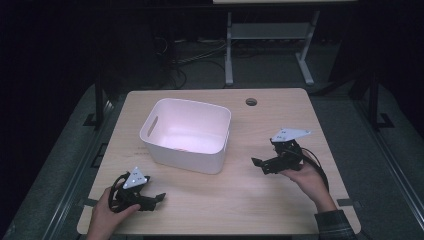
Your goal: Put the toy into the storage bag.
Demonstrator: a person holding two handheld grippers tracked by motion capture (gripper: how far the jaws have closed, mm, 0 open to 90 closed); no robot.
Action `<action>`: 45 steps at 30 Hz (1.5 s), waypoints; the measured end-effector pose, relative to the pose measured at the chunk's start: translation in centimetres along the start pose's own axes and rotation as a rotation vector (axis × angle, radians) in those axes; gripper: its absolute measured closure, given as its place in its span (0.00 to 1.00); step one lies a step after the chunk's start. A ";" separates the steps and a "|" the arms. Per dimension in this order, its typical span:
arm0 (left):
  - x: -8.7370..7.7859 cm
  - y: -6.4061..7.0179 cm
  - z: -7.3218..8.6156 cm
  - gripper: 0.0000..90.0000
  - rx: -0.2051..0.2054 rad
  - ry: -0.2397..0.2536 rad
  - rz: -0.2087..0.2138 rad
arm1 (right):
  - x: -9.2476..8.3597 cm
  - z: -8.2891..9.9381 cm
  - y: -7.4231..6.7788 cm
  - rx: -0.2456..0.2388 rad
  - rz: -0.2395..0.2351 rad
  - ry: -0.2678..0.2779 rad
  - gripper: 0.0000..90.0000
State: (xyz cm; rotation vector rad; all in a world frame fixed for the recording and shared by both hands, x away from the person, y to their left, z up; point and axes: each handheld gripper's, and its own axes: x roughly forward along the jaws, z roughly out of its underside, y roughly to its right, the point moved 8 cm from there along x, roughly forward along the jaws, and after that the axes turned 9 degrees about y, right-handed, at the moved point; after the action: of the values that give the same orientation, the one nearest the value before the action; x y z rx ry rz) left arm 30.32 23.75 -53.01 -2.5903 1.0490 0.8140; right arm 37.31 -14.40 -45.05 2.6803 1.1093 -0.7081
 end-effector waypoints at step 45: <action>0.0 0.0 0.0 0.14 0.000 0.000 0.000 | -5.0 12.9 2.5 0.131 0.217 -0.127 0.01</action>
State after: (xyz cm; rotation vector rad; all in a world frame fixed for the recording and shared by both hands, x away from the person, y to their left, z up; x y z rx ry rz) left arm 30.29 23.75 -53.03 -2.5899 1.0493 0.8143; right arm 31.31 -23.39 -54.02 2.7605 0.7516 -0.9243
